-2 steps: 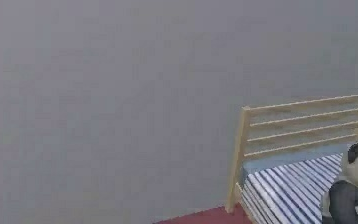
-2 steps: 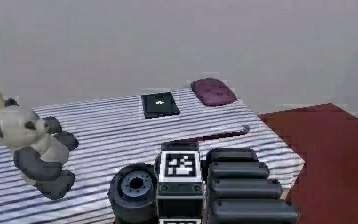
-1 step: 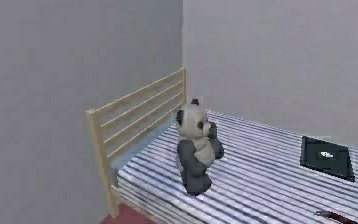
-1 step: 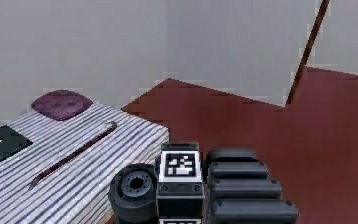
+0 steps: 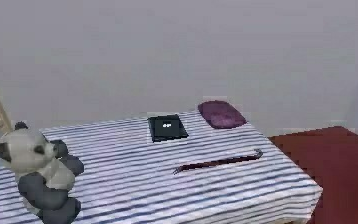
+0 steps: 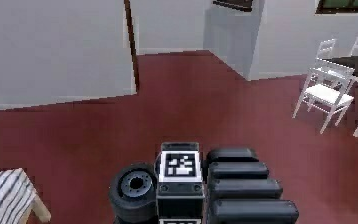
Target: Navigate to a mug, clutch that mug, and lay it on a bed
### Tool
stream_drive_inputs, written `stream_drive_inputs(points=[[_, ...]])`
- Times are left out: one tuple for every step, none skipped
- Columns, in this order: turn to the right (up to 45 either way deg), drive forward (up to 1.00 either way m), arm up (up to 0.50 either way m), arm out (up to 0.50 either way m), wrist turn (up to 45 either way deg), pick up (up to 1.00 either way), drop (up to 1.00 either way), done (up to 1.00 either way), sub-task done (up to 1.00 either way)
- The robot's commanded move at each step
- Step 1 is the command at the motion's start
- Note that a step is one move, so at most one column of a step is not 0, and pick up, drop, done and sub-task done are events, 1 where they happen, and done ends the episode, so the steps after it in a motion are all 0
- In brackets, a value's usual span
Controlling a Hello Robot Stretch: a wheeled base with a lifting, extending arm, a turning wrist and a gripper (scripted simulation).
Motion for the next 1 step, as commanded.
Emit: stream_drive_inputs(points=[[45.0,0.0,0.0,0.0,0.0,0.0,0.0,0.0,0.0]])
